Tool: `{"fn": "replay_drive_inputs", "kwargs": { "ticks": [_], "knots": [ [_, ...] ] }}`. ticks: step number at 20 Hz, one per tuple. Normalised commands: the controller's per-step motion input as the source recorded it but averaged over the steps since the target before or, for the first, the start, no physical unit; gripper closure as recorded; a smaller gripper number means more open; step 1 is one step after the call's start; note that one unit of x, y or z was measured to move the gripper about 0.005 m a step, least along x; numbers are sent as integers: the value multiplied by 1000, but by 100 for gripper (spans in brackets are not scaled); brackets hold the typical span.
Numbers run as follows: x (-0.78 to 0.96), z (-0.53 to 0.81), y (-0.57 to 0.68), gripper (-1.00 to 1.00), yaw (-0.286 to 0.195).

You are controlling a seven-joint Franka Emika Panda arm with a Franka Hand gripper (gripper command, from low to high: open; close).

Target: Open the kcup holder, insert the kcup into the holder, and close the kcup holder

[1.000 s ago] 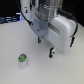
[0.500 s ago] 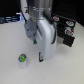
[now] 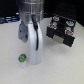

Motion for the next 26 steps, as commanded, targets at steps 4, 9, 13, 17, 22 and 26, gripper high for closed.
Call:
{"fn": "replay_drive_inputs", "kwargs": {
  "ticks": [4, 9, 13, 17, 22, 26],
  "knots": [
    [-48, -127, -454, -100, -294],
    [-76, -283, -461, -100, -295],
    [42, -286, -445, -100, -281],
    [118, -258, -254, -100, -225],
    [-49, -138, -113, -100, -125],
    [-96, -79, -33, -100, -23]
  ]
}}
